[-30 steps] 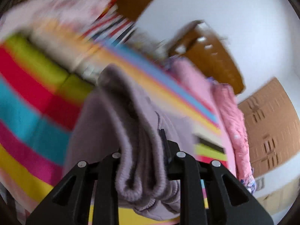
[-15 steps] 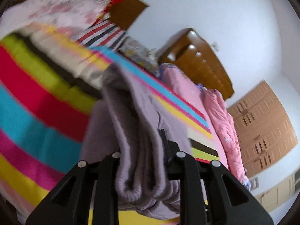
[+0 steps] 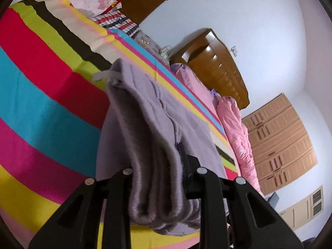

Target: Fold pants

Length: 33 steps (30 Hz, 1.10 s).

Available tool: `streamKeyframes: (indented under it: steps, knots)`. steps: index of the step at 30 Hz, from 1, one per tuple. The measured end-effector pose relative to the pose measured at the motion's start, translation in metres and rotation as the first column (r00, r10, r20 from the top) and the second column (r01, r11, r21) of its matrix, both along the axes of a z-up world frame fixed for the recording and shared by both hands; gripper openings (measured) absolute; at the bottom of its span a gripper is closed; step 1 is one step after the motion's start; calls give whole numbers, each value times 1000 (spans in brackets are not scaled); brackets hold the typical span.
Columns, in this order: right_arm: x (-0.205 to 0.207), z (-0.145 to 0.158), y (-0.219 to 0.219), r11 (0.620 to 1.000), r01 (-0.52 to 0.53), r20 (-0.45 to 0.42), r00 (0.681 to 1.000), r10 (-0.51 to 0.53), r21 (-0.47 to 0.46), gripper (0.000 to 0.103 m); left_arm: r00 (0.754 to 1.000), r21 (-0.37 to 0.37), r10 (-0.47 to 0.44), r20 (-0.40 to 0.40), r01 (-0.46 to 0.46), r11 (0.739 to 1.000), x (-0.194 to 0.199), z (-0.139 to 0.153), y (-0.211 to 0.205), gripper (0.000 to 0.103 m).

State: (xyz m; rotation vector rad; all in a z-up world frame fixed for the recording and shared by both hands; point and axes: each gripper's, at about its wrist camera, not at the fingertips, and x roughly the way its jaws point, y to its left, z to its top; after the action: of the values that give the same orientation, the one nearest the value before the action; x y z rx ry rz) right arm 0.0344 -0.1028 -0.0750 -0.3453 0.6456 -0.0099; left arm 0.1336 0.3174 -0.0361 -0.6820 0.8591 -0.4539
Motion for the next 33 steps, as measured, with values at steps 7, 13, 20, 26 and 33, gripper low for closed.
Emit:
streamKeyframes:
  steps: [7,13,20,26,33]
  knots:
    - [-3,2,-8,998,-41,-17,999,41,38,93,1000,-117,28,-9,-29,993,-1,-33,15,29]
    - [-40,19,-43,938,-228,-25,970,242,260,93,951,284,309,-19,-291,913,-25,25,15,82]
    - [-6,53,-27,902,-236,58,971,231,362,93,973,389,56,225,-142,910,-46,82,-74,84]
    - [-5,10,11,940,-275,-38,957,288,202,91,992,517,17,124,-79,852,-22,17,-101,84]
    - [-1,11,-8,915,-241,-98,953,285,323,93,988,478,-13,151,-61,876,-38,11,-92,84]
